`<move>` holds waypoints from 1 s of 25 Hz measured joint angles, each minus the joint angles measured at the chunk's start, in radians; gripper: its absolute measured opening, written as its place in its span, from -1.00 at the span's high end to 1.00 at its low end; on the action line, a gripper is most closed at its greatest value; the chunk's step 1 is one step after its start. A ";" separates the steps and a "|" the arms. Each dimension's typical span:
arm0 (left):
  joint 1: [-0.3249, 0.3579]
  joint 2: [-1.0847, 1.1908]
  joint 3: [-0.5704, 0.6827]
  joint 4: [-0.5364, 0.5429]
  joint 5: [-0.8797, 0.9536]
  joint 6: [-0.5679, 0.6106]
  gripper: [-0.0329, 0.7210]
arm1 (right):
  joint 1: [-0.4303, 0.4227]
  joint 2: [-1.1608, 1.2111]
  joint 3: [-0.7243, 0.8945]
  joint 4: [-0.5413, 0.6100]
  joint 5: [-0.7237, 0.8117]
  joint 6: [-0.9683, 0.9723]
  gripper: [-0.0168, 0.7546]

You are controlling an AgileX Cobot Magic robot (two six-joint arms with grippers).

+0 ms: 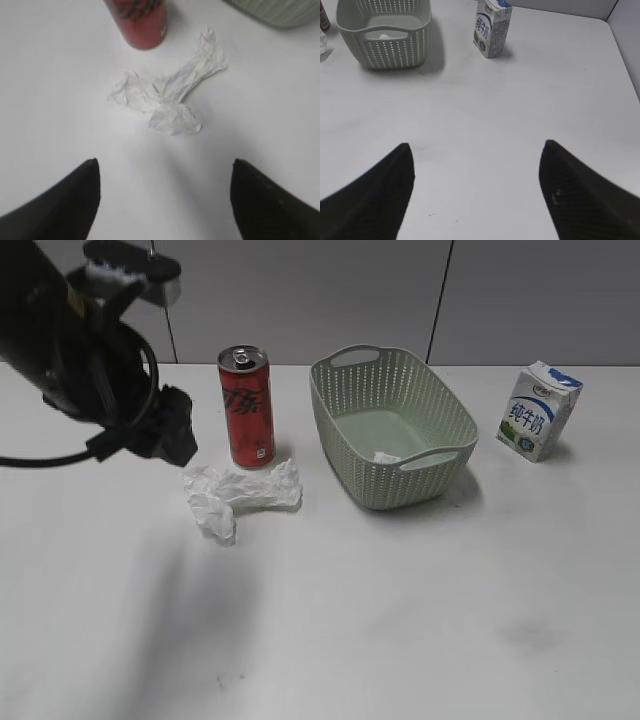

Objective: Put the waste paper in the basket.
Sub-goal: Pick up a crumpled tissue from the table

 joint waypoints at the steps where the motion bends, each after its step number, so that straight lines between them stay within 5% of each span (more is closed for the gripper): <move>1: 0.000 -0.001 0.045 -0.006 -0.043 0.002 -0.67 | 0.000 0.000 0.000 0.000 0.000 0.000 -0.57; 5: 0.000 0.048 0.136 -0.022 -0.184 0.003 -0.66 | 0.000 0.000 0.000 -0.001 0.000 0.001 -0.56; 25: 0.000 0.407 0.134 0.123 -0.562 0.080 -0.66 | 0.000 0.000 0.000 -0.004 0.000 0.001 -0.36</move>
